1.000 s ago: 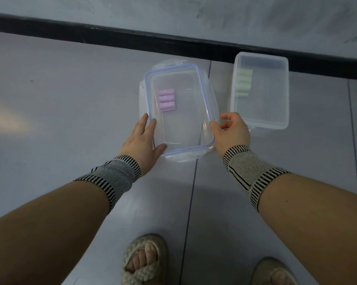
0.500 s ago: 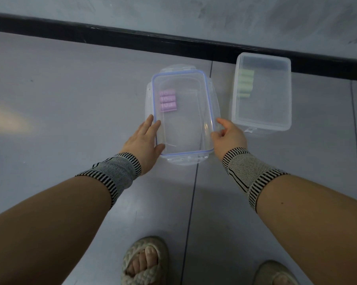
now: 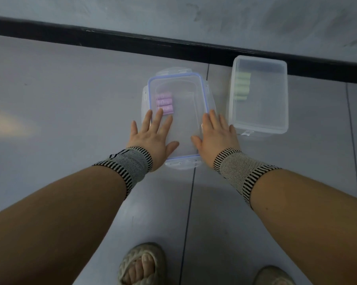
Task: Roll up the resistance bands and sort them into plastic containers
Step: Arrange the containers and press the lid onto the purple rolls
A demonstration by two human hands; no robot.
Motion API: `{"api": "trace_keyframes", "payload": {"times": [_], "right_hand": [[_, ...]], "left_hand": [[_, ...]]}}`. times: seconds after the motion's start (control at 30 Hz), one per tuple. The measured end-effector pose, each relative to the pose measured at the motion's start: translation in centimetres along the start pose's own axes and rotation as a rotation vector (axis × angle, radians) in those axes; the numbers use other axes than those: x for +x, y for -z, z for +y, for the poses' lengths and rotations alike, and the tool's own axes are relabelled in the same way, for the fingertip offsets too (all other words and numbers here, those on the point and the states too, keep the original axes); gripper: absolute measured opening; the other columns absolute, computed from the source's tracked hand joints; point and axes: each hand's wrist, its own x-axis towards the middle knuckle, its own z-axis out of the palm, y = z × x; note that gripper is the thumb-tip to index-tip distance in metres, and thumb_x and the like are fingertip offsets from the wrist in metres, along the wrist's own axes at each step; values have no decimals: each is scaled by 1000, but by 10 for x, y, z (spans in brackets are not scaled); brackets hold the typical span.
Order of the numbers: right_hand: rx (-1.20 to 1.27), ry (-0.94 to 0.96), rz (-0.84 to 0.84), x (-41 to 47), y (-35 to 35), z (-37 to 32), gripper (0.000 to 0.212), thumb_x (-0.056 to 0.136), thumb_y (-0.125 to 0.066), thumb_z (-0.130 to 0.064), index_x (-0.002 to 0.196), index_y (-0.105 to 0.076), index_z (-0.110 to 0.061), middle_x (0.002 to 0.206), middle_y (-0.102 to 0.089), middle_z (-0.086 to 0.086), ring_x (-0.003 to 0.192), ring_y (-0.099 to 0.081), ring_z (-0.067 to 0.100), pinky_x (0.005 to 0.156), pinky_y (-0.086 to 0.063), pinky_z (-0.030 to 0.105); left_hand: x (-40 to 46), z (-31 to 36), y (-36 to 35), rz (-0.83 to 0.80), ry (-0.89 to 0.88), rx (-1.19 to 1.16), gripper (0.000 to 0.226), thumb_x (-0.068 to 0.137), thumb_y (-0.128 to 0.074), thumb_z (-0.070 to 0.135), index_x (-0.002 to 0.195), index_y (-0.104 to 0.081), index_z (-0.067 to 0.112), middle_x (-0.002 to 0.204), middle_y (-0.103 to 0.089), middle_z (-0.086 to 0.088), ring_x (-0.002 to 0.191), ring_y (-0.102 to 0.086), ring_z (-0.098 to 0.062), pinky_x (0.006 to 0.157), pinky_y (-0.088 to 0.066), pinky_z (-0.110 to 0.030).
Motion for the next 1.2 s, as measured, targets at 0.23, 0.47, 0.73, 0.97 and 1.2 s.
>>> {"api": "trace_keyframes", "payload": {"times": [0.23,0.47,0.73,0.97,1.2], "right_hand": [[205,-28,91,6,4,-1,53,97,-40,-28,145,-25,-10,154,-24,6,138,-29,26,111,-27,38],[371,-183,114,17,1,-10,55,95,-40,-10,147,-23,-9,151,-33,7,129,-43,29,103,-35,33],[426,-242,121,23,7,-8,34,92,-43,-9,126,-46,-11,111,-62,13,102,-59,33,80,-45,32],[81,81,140,23,10,-20,64,99,-36,-33,151,-5,-11,160,8,7,147,3,26,118,-5,41],[-91,130,28,24,-9,-24,73,96,-16,-57,151,7,-15,159,17,4,146,16,23,119,4,42]], "left_hand": [[5,4,-7,-47,13,-35,77,90,-18,65,147,18,27,151,34,2,139,30,-25,115,0,-55],[5,7,-8,-32,-5,-71,77,91,-20,63,147,18,25,151,33,0,139,30,-26,117,0,-50],[5,3,-14,-19,-25,-92,78,92,-22,62,148,16,23,152,32,-1,139,31,-28,118,-2,-48],[9,1,-9,120,-47,-229,80,90,-36,59,150,1,23,157,19,-1,144,19,-24,117,-4,-47],[21,-7,-8,268,335,-851,70,95,-49,31,150,-11,10,155,-22,-10,140,-27,-25,111,-22,-29]]}}
